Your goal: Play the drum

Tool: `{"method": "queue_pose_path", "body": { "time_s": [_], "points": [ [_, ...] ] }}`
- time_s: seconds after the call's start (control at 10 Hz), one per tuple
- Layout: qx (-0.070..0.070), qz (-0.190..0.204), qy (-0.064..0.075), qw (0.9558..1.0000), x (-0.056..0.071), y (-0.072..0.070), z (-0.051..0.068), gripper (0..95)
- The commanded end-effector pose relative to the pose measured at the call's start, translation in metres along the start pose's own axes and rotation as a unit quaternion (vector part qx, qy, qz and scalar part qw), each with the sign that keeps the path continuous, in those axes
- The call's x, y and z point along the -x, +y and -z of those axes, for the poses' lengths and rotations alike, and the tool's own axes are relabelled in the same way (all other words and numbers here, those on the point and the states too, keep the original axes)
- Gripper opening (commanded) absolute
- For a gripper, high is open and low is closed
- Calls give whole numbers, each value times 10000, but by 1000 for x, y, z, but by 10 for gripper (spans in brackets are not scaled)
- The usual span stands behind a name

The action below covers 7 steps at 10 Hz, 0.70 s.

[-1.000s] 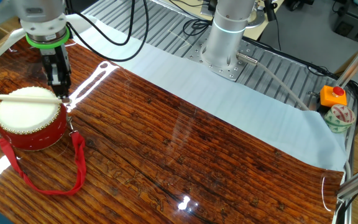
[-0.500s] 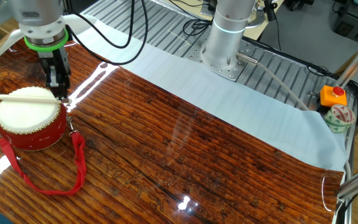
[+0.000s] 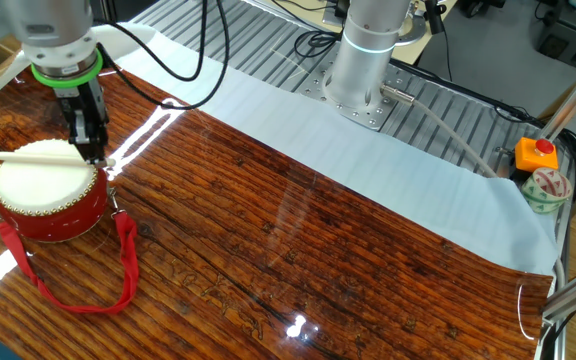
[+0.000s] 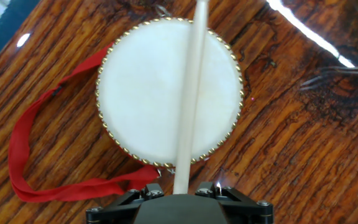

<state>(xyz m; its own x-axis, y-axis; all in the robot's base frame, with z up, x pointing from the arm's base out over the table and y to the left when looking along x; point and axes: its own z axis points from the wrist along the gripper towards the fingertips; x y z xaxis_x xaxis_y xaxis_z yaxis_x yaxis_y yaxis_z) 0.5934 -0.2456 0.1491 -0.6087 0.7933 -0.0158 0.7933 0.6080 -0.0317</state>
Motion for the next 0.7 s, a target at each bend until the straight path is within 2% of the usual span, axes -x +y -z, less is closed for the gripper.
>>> {"method": "queue_pose_path", "body": {
  "time_s": [0.1,0.3,0.5,0.7],
  "points": [
    [-4,38,3,10000,1,-4,1,380],
    [27,72,39,10000,2,-14,4,380],
    [114,68,17,9999,0,-24,-5,380],
    [166,103,50,9998,-2,-25,-9,380]
  ]
}}
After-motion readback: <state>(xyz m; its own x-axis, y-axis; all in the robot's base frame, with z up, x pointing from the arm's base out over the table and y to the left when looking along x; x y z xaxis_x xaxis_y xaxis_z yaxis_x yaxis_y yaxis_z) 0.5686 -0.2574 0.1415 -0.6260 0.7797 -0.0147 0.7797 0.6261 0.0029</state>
